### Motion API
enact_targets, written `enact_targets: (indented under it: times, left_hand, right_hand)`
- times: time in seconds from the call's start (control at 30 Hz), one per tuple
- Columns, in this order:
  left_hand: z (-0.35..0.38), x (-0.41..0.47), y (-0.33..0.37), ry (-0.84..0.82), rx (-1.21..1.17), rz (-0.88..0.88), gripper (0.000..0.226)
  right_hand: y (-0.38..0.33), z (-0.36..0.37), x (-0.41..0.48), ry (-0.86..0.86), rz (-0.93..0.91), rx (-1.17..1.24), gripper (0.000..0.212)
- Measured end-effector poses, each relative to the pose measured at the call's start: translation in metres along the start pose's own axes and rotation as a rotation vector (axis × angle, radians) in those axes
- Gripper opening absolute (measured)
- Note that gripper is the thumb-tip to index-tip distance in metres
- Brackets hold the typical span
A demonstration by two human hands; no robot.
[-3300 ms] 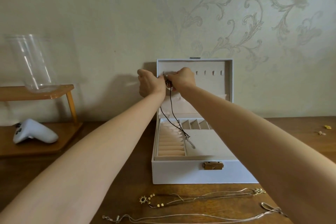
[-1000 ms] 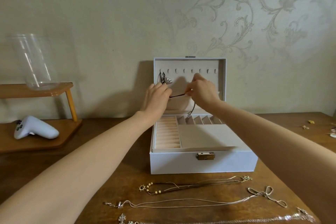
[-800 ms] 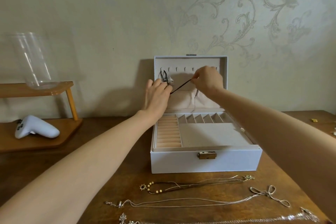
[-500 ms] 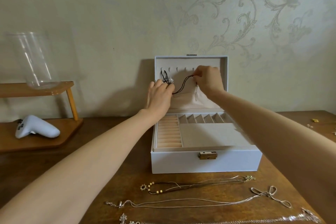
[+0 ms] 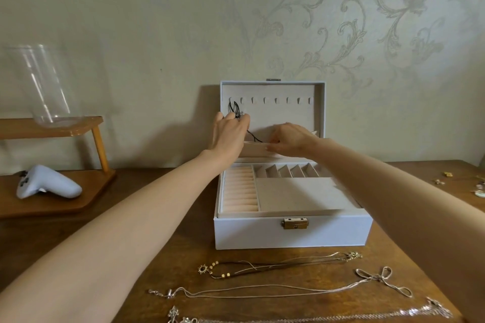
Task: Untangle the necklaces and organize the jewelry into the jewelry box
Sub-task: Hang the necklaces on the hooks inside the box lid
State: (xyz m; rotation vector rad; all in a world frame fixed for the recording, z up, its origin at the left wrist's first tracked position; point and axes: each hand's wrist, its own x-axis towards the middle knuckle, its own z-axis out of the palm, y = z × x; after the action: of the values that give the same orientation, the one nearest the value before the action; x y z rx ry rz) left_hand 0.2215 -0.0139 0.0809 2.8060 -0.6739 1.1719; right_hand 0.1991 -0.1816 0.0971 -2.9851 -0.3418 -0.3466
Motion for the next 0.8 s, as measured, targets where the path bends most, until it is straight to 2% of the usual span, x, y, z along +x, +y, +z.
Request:
enact_targets:
  times: [0.17,0.23,0.3,0.4,0.5,0.67,0.8]
  left_hand:
    - [-0.01,0.007,-0.002,-0.131,0.063,0.051,0.009]
    - [-0.009,0.005,-0.001,-0.132,0.061,0.061,0.012]
    - [-0.009,0.002,-0.002,-0.113,0.057,0.075,0.017]
    - [-0.011,-0.001,-0.004,-0.112,0.04,0.11,0.028]
    - [-0.009,-0.002,-0.005,-0.124,0.03,0.125,0.027]
    - [-0.005,0.003,0.001,-0.114,0.006,0.013,0.016]
    - [-0.007,0.005,0.006,-0.106,-0.024,-0.026,0.015]
  right_hand:
    - [0.009,0.009,-0.003,0.192,-0.077,0.124,0.013]
    - [0.009,0.009,-0.007,0.265,-0.061,0.227,0.024]
    - [0.008,0.009,-0.008,0.224,-0.016,0.277,0.027]
    - [0.006,0.012,-0.005,0.072,0.039,0.107,0.006]
    - [0.004,0.013,-0.004,0.149,0.032,0.136,0.018]
    - [0.003,0.018,-0.012,0.281,0.055,0.288,0.01]
    - [0.005,0.018,-0.014,0.29,0.055,0.365,0.01]
